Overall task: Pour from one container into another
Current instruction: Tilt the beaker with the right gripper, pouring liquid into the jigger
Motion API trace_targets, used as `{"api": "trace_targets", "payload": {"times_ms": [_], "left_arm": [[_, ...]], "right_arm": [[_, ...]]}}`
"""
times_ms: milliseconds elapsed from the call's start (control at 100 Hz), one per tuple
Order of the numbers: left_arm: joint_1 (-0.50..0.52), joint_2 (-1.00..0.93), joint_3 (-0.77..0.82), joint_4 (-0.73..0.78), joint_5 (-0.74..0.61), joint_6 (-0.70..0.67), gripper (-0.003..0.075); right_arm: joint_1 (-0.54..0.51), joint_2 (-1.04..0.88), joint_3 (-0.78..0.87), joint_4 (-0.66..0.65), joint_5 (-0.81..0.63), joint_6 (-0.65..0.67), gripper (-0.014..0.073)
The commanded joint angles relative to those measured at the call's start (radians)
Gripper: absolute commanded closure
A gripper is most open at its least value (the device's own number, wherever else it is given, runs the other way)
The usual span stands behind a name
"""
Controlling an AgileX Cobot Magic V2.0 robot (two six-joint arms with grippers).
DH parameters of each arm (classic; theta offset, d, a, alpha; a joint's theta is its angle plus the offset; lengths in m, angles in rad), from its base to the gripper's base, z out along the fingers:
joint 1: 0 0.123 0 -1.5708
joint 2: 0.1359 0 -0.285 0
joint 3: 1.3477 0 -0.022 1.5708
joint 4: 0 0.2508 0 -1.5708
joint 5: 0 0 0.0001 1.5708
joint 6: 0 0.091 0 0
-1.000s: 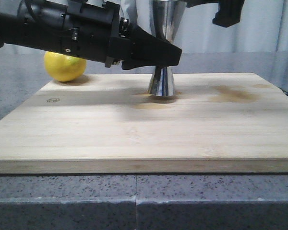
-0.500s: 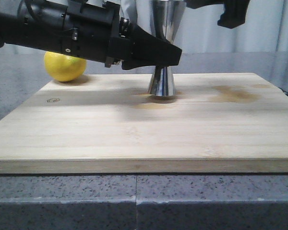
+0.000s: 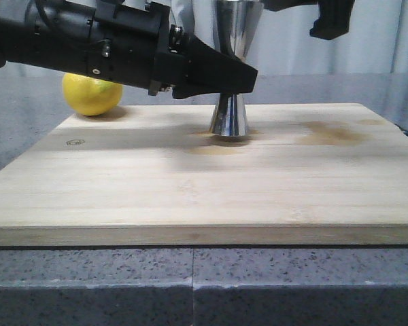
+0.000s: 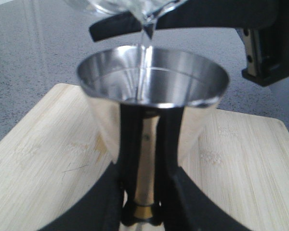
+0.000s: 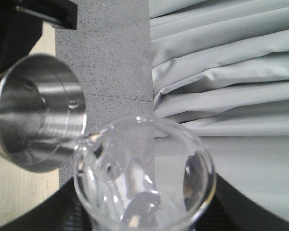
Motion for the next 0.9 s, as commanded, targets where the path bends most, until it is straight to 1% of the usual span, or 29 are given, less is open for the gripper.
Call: {"api": "trace_targets", "payload": {"times_ms": [0, 890], "left_arm": [[-0.009, -0.045, -0.029, -0.074, 0.072, -0.008, 0.0618], [-0.009, -0.045, -0.029, -0.074, 0.072, -0.008, 0.0618]], "right_arm": [[0.003, -0.025, -0.035, -0.033, -0.022, -0.002, 0.0273], [0.003, -0.025, -0.035, -0.081, -0.047, -0.002, 0.0273]]}}
